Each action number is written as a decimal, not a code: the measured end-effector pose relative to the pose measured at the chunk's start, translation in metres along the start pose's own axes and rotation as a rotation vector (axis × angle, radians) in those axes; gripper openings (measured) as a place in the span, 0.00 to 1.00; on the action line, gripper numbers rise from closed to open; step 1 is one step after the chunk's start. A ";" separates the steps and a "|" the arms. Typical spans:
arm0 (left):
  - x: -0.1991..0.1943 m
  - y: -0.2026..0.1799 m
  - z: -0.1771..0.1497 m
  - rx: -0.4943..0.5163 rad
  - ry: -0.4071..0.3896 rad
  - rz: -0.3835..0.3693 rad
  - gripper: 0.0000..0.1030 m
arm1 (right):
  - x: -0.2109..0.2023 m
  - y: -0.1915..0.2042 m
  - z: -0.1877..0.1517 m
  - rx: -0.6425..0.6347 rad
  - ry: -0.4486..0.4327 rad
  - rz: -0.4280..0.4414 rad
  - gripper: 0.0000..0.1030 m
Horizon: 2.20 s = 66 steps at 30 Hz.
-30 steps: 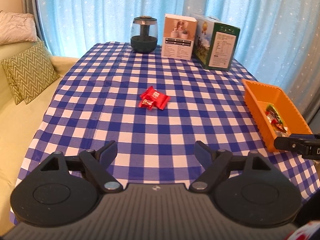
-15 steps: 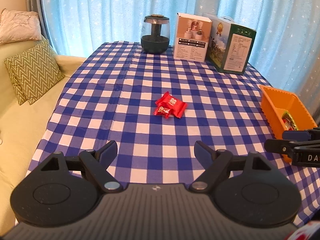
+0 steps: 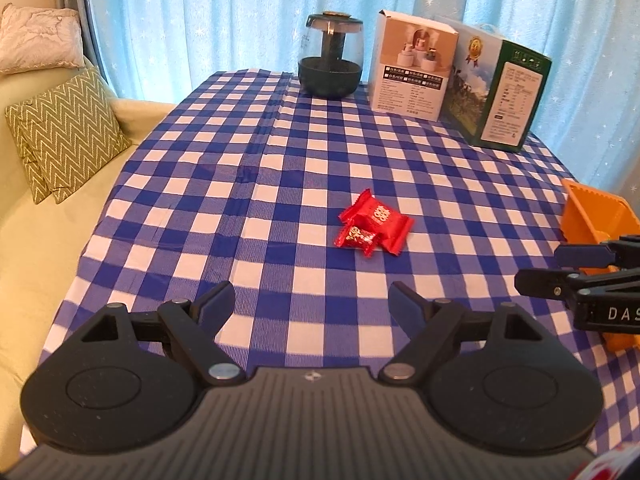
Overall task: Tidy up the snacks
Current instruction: 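Move both tools toward the red candies left on the tablecloth, then grasp the large red candy with the right gripper while the left gripper grasps the small red candy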
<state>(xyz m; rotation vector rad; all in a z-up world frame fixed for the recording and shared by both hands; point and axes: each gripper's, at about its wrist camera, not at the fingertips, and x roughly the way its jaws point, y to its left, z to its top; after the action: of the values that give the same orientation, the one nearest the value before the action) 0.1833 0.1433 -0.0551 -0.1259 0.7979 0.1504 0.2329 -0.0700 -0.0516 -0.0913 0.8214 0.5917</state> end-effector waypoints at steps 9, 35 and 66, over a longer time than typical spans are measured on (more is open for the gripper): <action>0.043 0.011 0.012 -0.027 -0.007 -0.017 0.79 | 0.050 0.002 0.020 -0.051 0.022 0.032 0.62; 0.075 0.037 0.020 -0.115 0.008 -0.006 0.67 | 0.147 0.041 0.047 -0.299 0.032 0.117 0.41; 0.106 -0.004 0.022 0.071 0.026 -0.119 0.30 | 0.091 -0.002 0.005 -0.184 -0.016 0.018 0.51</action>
<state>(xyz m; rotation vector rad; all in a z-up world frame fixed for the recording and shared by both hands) 0.2728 0.1522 -0.1161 -0.1084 0.8180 0.0085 0.2850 -0.0286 -0.1133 -0.2469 0.7520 0.6832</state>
